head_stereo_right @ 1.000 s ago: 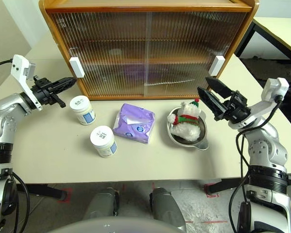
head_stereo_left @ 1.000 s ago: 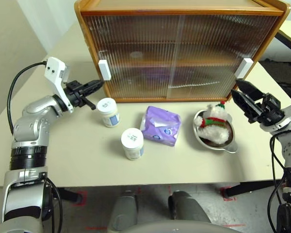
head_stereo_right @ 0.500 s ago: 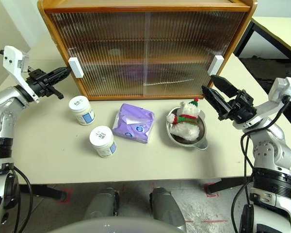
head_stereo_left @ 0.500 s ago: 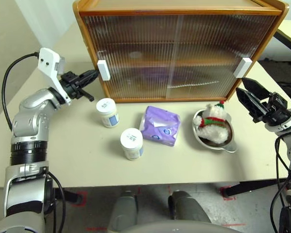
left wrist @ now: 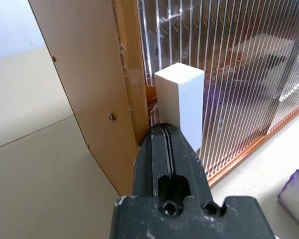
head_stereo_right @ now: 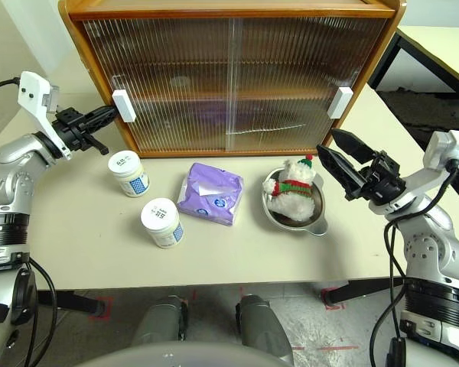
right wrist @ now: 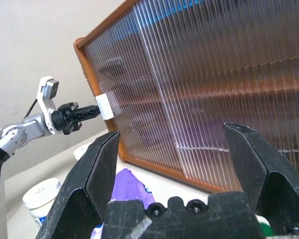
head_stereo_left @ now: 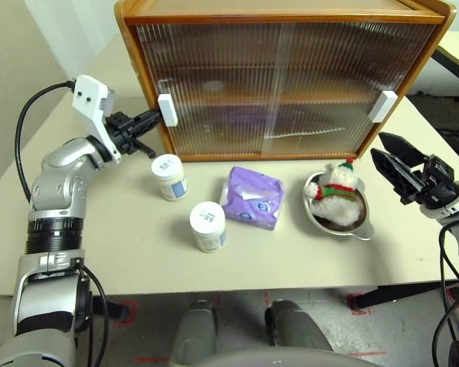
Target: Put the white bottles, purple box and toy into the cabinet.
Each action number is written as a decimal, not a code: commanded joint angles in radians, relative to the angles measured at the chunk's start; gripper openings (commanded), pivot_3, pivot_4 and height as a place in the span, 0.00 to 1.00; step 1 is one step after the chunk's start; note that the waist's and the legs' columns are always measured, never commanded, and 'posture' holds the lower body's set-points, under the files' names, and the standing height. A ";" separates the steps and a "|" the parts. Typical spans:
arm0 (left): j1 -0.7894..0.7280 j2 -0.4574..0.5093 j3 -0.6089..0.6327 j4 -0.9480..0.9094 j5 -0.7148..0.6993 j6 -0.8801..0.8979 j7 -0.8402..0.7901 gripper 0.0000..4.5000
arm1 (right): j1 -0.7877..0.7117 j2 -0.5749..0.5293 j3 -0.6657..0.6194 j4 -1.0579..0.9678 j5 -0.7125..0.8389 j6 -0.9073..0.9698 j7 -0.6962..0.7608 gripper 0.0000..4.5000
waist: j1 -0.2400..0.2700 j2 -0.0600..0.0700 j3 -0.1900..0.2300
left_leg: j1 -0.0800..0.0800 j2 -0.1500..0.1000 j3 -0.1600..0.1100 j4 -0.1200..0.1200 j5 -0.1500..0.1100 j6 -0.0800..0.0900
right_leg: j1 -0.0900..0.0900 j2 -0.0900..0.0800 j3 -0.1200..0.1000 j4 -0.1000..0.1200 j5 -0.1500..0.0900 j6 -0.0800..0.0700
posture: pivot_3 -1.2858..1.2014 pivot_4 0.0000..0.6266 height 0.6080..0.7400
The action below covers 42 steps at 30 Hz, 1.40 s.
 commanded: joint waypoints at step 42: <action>-0.253 -0.322 -0.280 0.102 0.120 -0.028 -0.126 0.01 | 0.078 -0.123 0.067 -0.116 -0.001 0.107 0.123 1.00 | -0.006 0.005 -0.003 | -0.014 -0.005 -0.013 0.015 0.003 0.000 | 0.000 0.000 -0.008 -0.001 0.002 0.008 | 0.54 0.00 1.00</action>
